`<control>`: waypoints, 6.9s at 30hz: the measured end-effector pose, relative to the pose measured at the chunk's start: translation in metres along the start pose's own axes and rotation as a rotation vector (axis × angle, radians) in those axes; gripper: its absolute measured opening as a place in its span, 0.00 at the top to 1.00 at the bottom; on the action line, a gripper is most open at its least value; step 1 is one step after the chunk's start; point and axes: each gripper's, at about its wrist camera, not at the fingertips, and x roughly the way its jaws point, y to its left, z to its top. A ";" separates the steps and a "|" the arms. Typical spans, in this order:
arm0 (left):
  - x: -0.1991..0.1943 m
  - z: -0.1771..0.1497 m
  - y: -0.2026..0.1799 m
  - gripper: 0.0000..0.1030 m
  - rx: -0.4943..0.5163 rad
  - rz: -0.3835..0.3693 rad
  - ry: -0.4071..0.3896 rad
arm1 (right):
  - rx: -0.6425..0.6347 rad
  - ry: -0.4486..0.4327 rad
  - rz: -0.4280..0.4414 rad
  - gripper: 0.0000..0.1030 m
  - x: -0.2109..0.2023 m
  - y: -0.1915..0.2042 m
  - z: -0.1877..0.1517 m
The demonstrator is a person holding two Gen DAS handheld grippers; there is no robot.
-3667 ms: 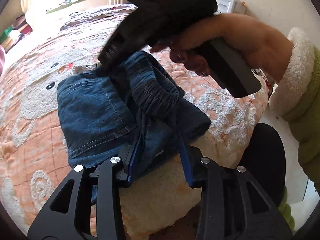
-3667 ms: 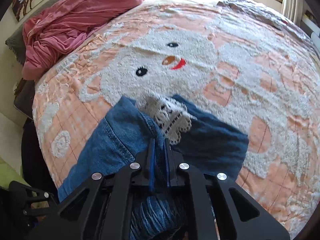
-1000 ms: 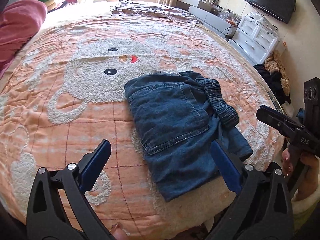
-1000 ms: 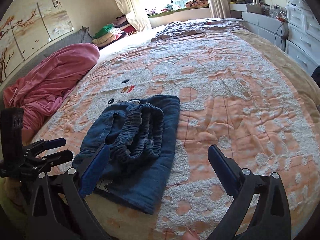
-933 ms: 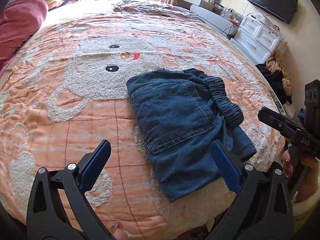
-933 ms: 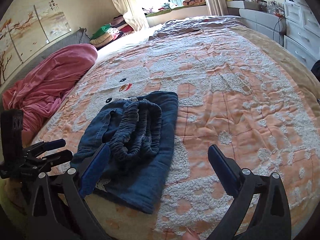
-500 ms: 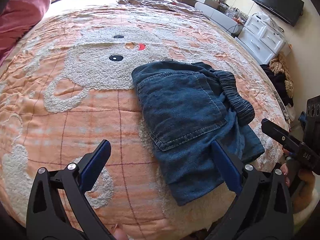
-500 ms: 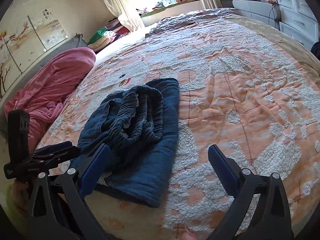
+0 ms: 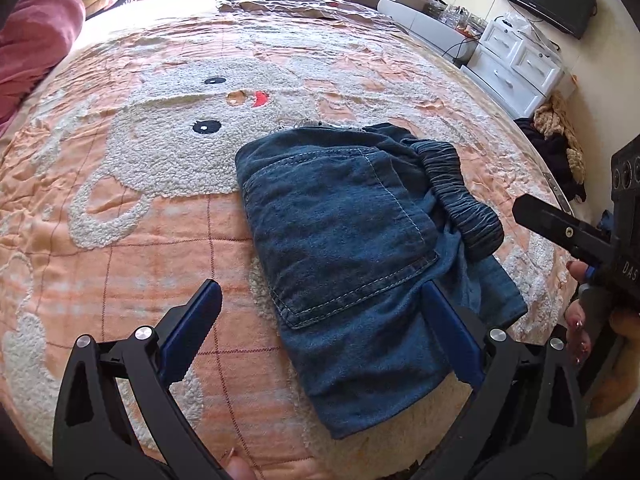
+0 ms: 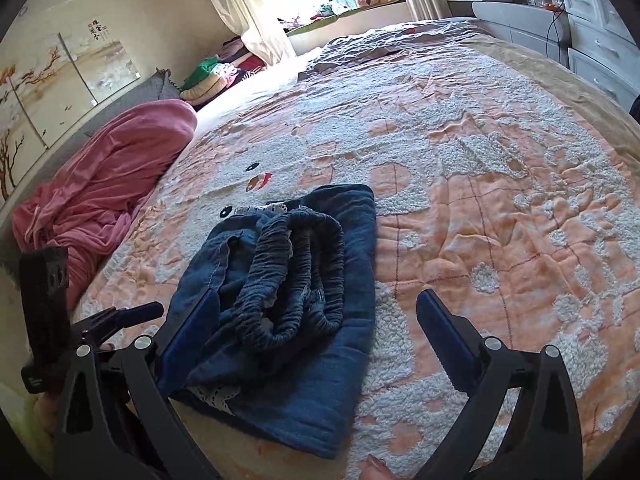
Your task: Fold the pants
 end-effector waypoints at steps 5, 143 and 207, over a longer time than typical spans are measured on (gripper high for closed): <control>0.016 -0.002 0.004 0.09 0.005 0.004 0.022 | 0.038 0.081 0.025 0.05 0.027 -0.006 0.003; -0.075 -0.109 0.074 0.09 -0.183 0.195 -0.117 | -0.278 -0.053 -0.076 0.04 0.002 0.105 -0.091; -0.080 -0.108 0.075 0.09 -0.206 0.240 -0.109 | -0.295 -0.022 -0.096 0.04 0.009 0.106 -0.096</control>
